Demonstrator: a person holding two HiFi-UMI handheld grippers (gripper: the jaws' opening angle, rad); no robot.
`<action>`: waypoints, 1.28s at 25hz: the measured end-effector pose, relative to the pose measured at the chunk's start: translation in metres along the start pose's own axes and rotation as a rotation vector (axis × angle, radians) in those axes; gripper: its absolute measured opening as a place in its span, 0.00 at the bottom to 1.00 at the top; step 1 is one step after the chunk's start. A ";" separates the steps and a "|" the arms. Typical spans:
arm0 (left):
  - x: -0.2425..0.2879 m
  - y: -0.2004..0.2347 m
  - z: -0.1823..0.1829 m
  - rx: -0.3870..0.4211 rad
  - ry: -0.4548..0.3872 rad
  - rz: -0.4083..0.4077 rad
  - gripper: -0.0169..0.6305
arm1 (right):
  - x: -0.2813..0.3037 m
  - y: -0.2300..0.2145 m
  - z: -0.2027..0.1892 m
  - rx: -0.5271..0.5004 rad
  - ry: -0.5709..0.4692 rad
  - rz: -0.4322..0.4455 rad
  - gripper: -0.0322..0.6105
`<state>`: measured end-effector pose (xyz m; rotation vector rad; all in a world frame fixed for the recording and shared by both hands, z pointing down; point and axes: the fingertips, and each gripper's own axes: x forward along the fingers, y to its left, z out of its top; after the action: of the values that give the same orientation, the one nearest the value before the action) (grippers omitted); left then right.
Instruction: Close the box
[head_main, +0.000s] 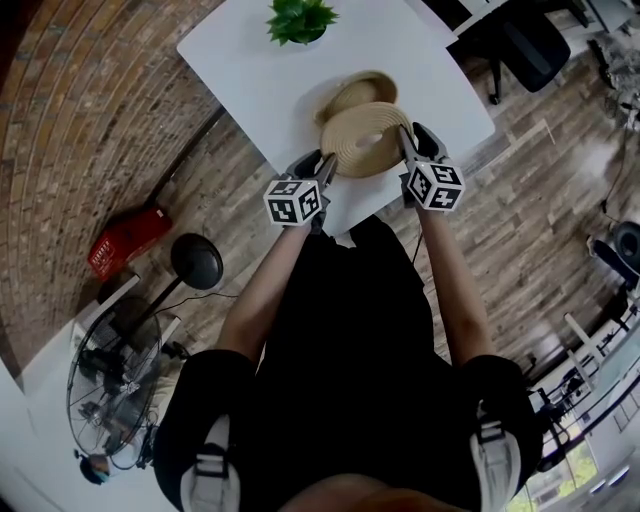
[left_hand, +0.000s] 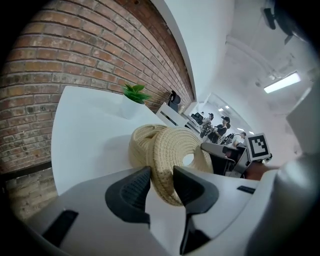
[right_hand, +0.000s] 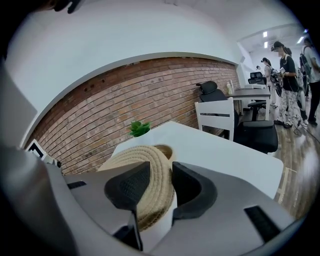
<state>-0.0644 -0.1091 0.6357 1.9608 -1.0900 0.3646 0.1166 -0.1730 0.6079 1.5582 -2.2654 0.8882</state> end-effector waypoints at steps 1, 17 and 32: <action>0.001 0.001 0.003 -0.002 -0.001 -0.002 0.26 | 0.004 0.000 0.004 0.002 -0.003 0.003 0.26; 0.025 0.028 0.040 -0.027 0.008 0.003 0.26 | 0.058 -0.001 0.035 -0.011 0.016 0.010 0.26; 0.043 0.040 0.055 -0.041 0.023 0.013 0.26 | 0.093 -0.010 0.044 -0.022 0.046 0.025 0.26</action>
<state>-0.0796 -0.1870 0.6494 1.9094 -1.0880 0.3686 0.0941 -0.2729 0.6252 1.4881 -2.2590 0.8936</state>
